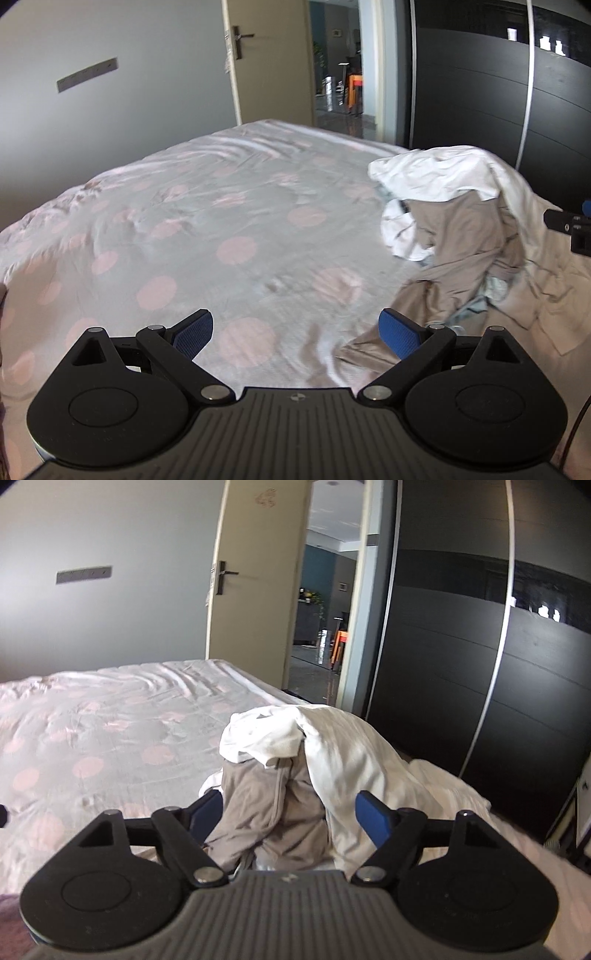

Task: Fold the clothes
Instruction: 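Grasp the white shirt from the heap with the right gripper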

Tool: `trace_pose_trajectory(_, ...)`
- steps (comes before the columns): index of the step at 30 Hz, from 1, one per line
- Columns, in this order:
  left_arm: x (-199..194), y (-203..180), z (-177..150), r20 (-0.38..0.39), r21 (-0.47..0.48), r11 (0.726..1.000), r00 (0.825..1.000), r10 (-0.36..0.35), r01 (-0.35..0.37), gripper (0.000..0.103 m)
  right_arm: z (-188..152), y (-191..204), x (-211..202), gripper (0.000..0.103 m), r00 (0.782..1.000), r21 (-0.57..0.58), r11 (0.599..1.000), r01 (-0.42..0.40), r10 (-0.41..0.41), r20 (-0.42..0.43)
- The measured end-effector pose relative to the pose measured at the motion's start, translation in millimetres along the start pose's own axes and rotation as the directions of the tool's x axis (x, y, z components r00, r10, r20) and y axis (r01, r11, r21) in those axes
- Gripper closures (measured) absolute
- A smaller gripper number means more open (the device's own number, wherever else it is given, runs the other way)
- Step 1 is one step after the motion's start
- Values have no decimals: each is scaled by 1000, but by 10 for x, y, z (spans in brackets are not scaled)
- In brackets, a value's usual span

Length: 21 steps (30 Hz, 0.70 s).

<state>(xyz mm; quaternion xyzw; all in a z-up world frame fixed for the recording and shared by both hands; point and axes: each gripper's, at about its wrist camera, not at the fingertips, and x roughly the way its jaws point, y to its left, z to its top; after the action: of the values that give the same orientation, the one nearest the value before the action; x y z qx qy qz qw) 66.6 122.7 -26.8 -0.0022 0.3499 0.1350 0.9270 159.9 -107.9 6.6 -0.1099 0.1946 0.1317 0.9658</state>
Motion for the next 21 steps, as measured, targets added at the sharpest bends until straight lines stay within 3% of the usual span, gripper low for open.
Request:
trace_pose_trajectory(11,298,720,-188,-117,-147,980,986,116,-133,5,234,328,1167,30,998,-238,970,46,-57,-39)
trace_pose_trajectory(13,258,863,-207,-117,-184,971,984,133,-153,5,255,395,1293,35,997,-271,961,59,-72,-41)
trace_pose_trajectory(15,205,983,-212,-113,-217,963,984,138,-160,5,324,447,1385,55,995,-286,955,74,-89,-38)
trace_pose_trajectory(17,150,1061,-216,-104,-237,957,984,144,-165,5,411,466,1434,69,994,-286,955,80,-97,-45)
trace_pose_trajectory(18,127,1092,-216,-98,-244,955,984,147,-167,5,459,471,1449,87,994,-282,956,79,-97,-50)
trace_pose_trajectory(19,103,1112,-220,-94,-244,955,984,150,-169,5,513,471,1438,95,994,-273,959,74,-91,-52)
trace_pose_trajectory(21,56,1148,-230,-85,-241,955,984,158,-174,5,630,470,1364,98,996,-253,965,60,-73,-41)
